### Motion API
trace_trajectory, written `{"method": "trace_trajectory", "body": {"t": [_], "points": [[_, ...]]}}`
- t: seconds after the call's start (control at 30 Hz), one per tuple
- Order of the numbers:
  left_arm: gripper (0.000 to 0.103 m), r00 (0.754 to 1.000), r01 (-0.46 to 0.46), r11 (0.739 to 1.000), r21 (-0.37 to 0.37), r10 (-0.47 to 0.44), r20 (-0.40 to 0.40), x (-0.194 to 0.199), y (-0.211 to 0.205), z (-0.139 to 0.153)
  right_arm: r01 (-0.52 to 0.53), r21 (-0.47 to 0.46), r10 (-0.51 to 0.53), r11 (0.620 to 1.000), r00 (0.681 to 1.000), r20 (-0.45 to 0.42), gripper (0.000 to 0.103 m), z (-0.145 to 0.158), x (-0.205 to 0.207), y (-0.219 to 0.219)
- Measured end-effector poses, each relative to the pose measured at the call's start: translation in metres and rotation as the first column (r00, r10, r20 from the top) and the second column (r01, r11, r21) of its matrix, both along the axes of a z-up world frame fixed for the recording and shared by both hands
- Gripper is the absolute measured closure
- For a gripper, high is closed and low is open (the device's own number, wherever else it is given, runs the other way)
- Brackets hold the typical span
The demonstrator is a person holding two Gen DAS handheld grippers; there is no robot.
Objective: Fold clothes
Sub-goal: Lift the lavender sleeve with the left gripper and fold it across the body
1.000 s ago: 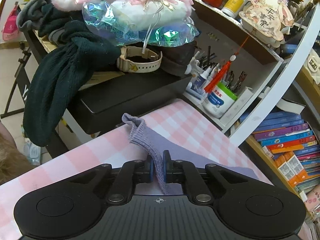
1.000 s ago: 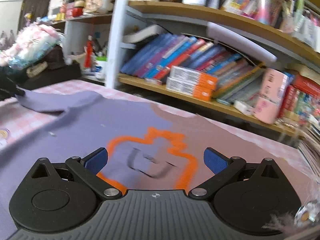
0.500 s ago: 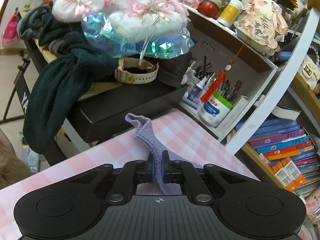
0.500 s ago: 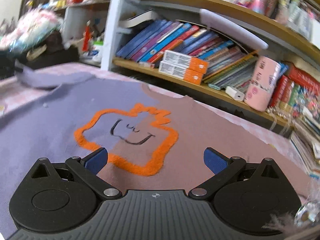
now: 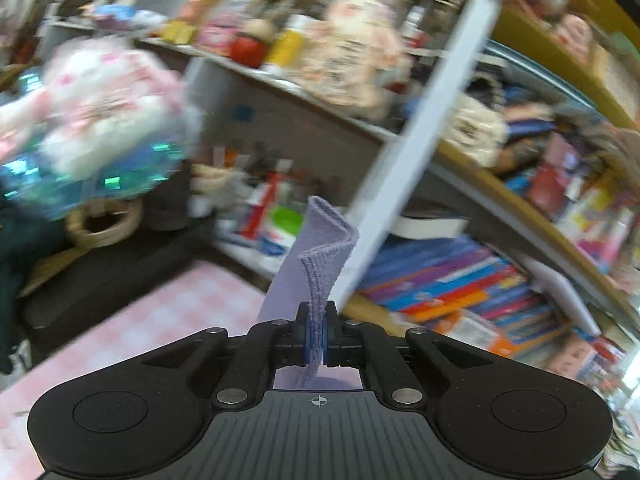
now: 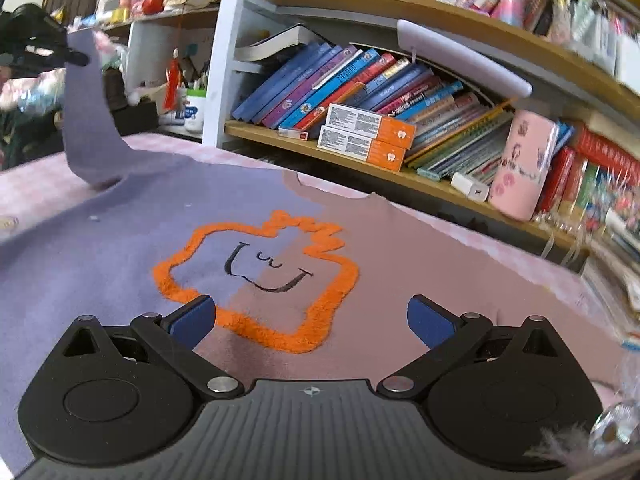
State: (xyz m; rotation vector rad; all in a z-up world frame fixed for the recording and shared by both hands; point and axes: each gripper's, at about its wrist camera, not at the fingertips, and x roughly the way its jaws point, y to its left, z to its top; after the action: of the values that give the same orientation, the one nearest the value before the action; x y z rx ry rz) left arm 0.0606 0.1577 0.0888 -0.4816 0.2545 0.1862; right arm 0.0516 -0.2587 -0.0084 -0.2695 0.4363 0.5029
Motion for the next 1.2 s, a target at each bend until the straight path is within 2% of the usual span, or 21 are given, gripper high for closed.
{"method": "trace_trajectory", "body": {"t": [0.2, 0.5, 0.8, 1.0, 1.1, 1.17, 1.2], "points": [[0.100, 0.992, 0.128, 0.990, 0.062, -0.128, 0.000, 0.037, -0.064, 0.019, 0.012, 0.048, -0.011, 0.999, 1.000, -0.024, 0.000, 0.001, 0.003, -0.007], [0.100, 0.948, 0.318, 0.943, 0.094, -0.317, -0.029, 0.087, -0.159, 0.012, 0.042, 0.122, -0.033, 0.992, 0.996, -0.079, 0.000, 0.001, 0.012, -0.020], [0.100, 0.894, 0.443, 0.895, 0.049, -0.437, -0.096, 0.126, -0.239, -0.022, 0.042, 0.129, -0.031, 0.991, 0.996, -0.085, 0.000, 0.001, 0.012, -0.022], [0.099, 0.843, 0.514, 0.858, -0.003, -0.506, -0.181, 0.136, -0.265, -0.046, 0.037, 0.134, -0.024, 0.990, 0.995, -0.093, 0.000, 0.000, 0.015, -0.024], [0.090, 0.825, 0.538, 0.843, -0.024, -0.532, -0.191, 0.135, -0.267, -0.049, 0.035, 0.138, -0.021, 0.990, 0.995, -0.099, 0.000, 0.000, 0.017, -0.024], [0.076, 0.815, 0.551, 0.834, -0.038, -0.547, -0.191, 0.134, -0.267, -0.049, 0.035, 0.142, -0.020, 0.989, 0.995, -0.103, 0.000, -0.001, 0.017, -0.025], [0.063, 0.813, 0.555, 0.831, -0.041, -0.552, -0.182, 0.131, -0.266, -0.047, 0.035, 0.145, -0.020, 0.989, 0.994, -0.104, 0.000, -0.001, 0.018, -0.026]]}}
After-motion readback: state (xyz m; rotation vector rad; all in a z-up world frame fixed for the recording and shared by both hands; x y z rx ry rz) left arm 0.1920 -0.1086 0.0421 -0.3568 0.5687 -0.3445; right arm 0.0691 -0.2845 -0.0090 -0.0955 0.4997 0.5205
